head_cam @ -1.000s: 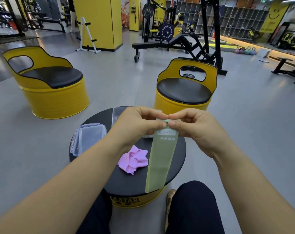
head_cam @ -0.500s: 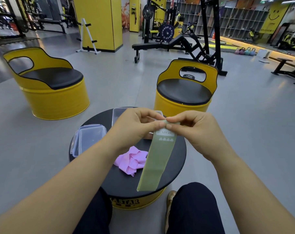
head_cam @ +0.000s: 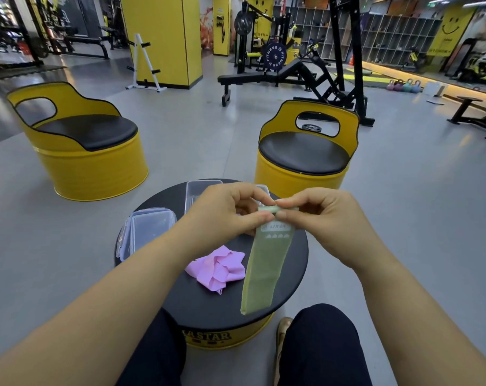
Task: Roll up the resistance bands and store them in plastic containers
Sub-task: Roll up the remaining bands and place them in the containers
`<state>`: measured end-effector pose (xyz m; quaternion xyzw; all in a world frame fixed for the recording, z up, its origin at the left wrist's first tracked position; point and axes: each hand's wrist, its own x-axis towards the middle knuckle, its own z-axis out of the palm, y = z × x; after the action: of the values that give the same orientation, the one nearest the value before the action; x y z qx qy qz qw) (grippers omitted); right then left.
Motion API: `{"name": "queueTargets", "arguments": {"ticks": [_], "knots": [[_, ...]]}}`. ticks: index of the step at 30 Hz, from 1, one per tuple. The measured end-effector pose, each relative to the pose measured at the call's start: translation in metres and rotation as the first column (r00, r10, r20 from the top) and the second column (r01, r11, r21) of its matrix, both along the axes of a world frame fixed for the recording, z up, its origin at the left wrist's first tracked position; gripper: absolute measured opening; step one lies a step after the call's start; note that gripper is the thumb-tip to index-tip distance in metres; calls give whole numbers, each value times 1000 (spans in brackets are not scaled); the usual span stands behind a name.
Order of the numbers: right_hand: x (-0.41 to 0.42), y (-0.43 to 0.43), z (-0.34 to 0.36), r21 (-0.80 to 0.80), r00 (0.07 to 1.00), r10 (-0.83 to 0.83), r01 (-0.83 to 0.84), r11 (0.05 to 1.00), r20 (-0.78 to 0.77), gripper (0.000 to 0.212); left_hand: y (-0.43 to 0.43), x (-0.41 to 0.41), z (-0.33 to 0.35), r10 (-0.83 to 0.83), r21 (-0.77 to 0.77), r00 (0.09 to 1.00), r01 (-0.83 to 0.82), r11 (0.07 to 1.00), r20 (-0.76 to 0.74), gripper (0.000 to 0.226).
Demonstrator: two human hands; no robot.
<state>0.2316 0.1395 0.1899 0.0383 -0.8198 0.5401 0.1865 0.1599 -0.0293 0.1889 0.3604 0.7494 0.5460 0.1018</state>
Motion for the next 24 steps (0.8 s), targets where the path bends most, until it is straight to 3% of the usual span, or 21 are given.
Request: {"name": "queueTargets", "arguments": {"ticks": [9,18,24], "knots": [[5,1,8,-184,995,80,-67,981,67,15,-2,-1,-1,-12,-23,974,6,1000,-227,23],[7,2,9,-220,989,118,-96,971,88,17,-1,6,3,-43,58,994,49,997,-104,21],[8,2,8,-252,989,129,-106,962,75,14,0,12,0,-44,200,995,25,979,92,21]]}}
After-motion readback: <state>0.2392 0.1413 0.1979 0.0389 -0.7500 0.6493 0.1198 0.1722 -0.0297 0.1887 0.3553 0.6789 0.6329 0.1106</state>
